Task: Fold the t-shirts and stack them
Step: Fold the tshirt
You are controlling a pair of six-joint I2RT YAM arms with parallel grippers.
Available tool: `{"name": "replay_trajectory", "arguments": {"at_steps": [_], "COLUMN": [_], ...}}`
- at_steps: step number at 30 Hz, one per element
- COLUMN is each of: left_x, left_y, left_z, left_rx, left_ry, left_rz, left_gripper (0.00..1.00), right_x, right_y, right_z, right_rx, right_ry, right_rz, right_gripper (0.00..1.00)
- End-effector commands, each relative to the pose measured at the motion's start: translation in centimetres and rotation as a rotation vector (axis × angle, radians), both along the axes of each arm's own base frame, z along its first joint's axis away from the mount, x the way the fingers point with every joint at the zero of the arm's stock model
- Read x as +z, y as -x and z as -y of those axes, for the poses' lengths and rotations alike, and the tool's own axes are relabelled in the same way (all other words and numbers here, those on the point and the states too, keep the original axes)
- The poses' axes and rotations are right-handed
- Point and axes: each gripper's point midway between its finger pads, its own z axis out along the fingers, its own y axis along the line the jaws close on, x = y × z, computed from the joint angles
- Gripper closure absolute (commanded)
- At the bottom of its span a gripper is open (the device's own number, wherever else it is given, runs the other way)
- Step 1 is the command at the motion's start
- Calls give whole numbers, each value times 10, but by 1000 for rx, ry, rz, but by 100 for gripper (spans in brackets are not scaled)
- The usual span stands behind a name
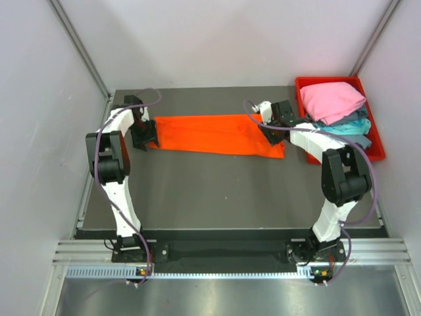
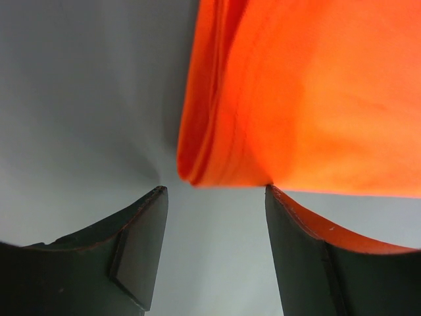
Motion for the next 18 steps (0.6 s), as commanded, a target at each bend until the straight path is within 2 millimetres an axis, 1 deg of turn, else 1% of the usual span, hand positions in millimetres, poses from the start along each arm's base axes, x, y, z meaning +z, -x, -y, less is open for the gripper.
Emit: {"name": "replay_trajectory", "arguments": {"at_steps": [1, 5, 8, 9, 10, 12, 13, 14, 16, 18], "left_x": [10, 5, 2, 2, 3, 3, 1, 1, 1, 5], "left_y": [-24, -31, -34, -35, -35, -33, -31, -30, -23, -18], "left_z": [-4, -2, 0, 1, 2, 2, 3, 3, 6, 7], "left_rx": [2, -11, -18, -21, -22, -22, -23, -24, -29, -28], "left_ry": [-21, -29, -31, -31, -28, -26, -23, -21, -13, -6], "left_rz": [70, 72, 72, 74, 74, 70, 62, 59, 47, 47], "left_gripper": [35, 36, 40, 44, 58, 80, 96, 99, 100, 100], "right_x": [-12, -24, -30, -34, -35, -40, -43, -45, -51, -54], "right_y": [2, -1, -5, -6, -8, -11, -12, -13, -16, -21], "right_z": [-10, -11, -11, -12, -11, -8, -7, -4, -4, -1], "right_rx": [4, -6, -13, -13, -18, -33, -37, -43, -49, -58], "right_ry": [-39, -39, -39, -36, -35, -17, -11, -1, 9, 16], "right_rz": [-38, -63, -74, -83, -81, -84, -85, -87, -95, -96], "right_gripper": [60, 60, 61, 60, 61, 62, 63, 64, 65, 65]}}
